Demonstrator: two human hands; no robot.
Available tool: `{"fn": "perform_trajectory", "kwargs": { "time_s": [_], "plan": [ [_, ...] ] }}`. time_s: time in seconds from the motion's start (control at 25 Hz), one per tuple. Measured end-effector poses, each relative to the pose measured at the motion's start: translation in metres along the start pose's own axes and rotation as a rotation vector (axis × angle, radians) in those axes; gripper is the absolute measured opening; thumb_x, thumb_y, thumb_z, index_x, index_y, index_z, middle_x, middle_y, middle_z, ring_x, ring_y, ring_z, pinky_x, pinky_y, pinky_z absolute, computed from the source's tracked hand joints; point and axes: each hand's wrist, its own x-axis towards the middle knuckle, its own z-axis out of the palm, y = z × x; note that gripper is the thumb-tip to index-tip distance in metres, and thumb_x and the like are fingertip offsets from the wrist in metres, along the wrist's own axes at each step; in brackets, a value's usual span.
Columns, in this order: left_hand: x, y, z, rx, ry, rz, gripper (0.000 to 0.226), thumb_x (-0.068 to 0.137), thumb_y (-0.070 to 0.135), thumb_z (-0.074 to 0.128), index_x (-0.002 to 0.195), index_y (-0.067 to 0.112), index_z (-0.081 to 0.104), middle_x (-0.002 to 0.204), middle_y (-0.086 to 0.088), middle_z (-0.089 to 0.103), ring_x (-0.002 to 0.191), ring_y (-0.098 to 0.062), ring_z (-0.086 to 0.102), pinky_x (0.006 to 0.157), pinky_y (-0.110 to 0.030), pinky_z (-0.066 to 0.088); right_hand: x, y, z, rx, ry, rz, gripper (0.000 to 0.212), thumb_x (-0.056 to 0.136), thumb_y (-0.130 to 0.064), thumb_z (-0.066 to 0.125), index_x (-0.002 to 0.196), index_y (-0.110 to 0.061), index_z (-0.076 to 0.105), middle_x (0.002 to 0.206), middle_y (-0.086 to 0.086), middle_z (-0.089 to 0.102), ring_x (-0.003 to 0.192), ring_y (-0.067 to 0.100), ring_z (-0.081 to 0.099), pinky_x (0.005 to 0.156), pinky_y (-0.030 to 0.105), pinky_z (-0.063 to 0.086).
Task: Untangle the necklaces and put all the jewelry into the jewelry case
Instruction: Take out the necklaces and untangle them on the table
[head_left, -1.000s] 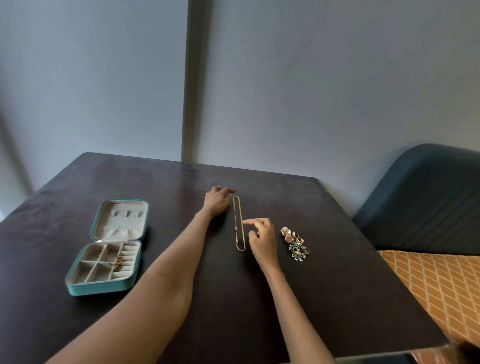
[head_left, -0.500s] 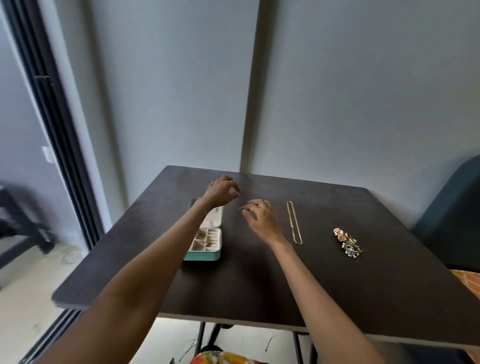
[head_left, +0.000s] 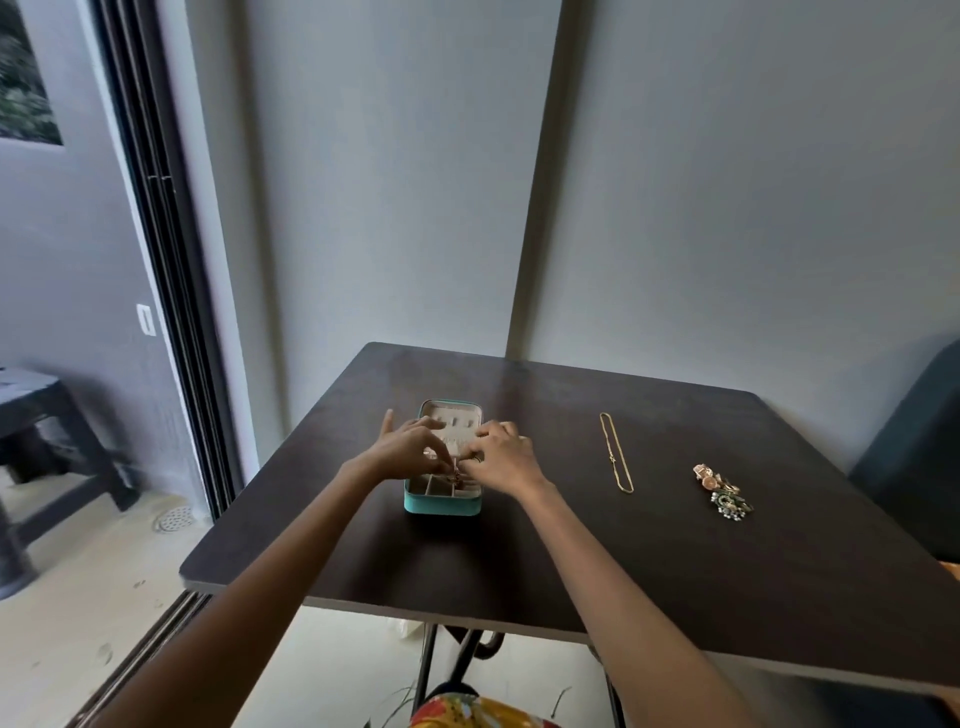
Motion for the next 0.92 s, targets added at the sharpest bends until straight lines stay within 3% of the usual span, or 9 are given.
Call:
{"fn": "perform_trajectory", "kwargs": {
  "time_s": [0.24, 0.6, 0.8, 0.92],
  "plan": [
    [-0.002, 0.008, -0.003, 0.136, -0.077, 0.059, 0.021, 0.088, 0.033, 0.06, 0.106, 0.031, 0.069, 0.153, 0.001, 0.029, 0.145, -0.018, 0.012, 0.109, -0.063, -0.013, -0.007, -0.005, 0.0, -0.05, -0.136, 0.007, 0.031, 0.088, -0.034, 0.06, 0.118, -0.026, 0.066, 0.137, 0.004, 0.044, 0.128, 0.025, 0.033, 0.103, 0.043, 0.03],
    [0.007, 0.003, 0.006, -0.061, -0.132, 0.012, 0.021, 0.089, 0.037, 0.057, 0.101, 0.027, 0.071, 0.149, 0.005, 0.035, 0.143, -0.017, 0.019, 0.105, -0.062, -0.02, -0.009, 0.01, 0.005, 0.108, -0.093, 0.009, 0.024, 0.09, -0.027, 0.057, 0.112, -0.026, 0.068, 0.13, 0.002, 0.05, 0.125, 0.021, 0.038, 0.105, 0.043, 0.035],
    [0.005, 0.007, 0.005, -0.114, -0.007, -0.013, 0.016, 0.085, 0.039, 0.064, 0.093, 0.028, 0.07, 0.142, 0.006, 0.043, 0.139, -0.014, 0.027, 0.106, -0.062, -0.015, -0.018, 0.013, 0.022, 0.222, -0.075, -0.001, 0.031, 0.093, -0.019, 0.049, 0.123, -0.014, 0.059, 0.129, 0.005, 0.049, 0.126, 0.021, 0.041, 0.105, 0.039, 0.037],
    [0.005, 0.008, -0.002, -0.236, 0.15, -0.076, 0.018, 0.084, 0.044, 0.064, 0.09, 0.029, 0.071, 0.12, 0.007, 0.061, 0.117, -0.009, 0.05, 0.111, -0.054, 0.005, -0.025, 0.015, 0.026, 0.26, -0.017, 0.008, 0.032, 0.095, -0.02, 0.047, 0.126, -0.014, 0.056, 0.13, 0.004, 0.049, 0.126, 0.019, 0.04, 0.103, 0.037, 0.038]
  ]
}}
